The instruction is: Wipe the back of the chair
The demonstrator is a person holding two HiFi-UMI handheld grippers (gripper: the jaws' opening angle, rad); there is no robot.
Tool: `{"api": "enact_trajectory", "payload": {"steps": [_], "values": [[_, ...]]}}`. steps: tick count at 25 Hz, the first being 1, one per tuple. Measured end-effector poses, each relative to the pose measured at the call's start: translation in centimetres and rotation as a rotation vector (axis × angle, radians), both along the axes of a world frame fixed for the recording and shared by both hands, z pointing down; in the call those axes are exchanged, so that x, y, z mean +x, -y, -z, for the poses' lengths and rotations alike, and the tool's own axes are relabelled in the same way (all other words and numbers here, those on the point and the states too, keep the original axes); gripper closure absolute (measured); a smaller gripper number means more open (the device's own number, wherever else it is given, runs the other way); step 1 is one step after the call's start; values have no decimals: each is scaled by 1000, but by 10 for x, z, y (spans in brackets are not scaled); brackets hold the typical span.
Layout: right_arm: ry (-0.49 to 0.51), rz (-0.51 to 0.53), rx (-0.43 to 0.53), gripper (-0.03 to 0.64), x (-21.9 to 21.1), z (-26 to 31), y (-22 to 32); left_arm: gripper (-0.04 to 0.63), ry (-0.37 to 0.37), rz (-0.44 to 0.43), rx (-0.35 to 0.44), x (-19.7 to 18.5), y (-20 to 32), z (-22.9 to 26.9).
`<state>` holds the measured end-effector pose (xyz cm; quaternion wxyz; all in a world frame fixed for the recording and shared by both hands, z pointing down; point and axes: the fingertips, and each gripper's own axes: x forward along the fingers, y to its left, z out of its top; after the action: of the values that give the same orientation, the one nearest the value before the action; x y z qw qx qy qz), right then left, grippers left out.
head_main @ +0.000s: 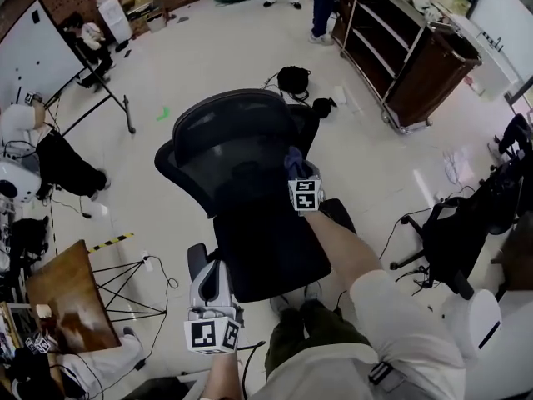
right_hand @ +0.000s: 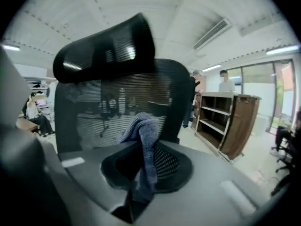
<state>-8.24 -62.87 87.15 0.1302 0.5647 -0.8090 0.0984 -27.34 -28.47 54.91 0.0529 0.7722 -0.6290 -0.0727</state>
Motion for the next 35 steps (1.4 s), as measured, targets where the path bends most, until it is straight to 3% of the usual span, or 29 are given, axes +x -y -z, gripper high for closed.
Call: {"api": "enact_trajectory", "payload": {"steps": [3, 7, 9, 11, 15, 18, 21, 24, 26, 32, 35], "values": [[0, -58, 6, 572, 50, -7, -9, 528, -7, -46, 3, 17, -12, -13], [53, 28, 59, 572, 29, 19, -27, 528, -4, -71, 11, 42, -7, -21], [110, 124, 93, 572, -9, 51, -37, 528, 12, -64, 23, 58, 11, -5], [147, 254, 100, 572, -74, 59, -60, 528, 19, -41, 16, 64, 25, 8], [124, 466, -3, 572, -220, 9, -104, 528, 17, 48, 5, 52, 28, 14], [95, 502, -86, 572, -282, -27, -91, 528, 24, 117, -9, 32, 33, 10], [68, 462, -107, 572, -291, -49, -54, 528, 16, 168, -46, 5, 37, -13], [35, 423, -72, 572, -281, -49, -36, 528, -8, 187, -70, -34, 28, -38], [28, 357, -75, 572, -250, -57, -35, 528, -21, 175, -74, -51, 17, -47], [-53, 33, -147, 572, -32, -101, -20, 528, -31, 75, -50, -30, 1, -40], [-63, -97, -164, 572, 44, -114, -15, 528, -27, 10, -39, -9, 1, -52]]}}
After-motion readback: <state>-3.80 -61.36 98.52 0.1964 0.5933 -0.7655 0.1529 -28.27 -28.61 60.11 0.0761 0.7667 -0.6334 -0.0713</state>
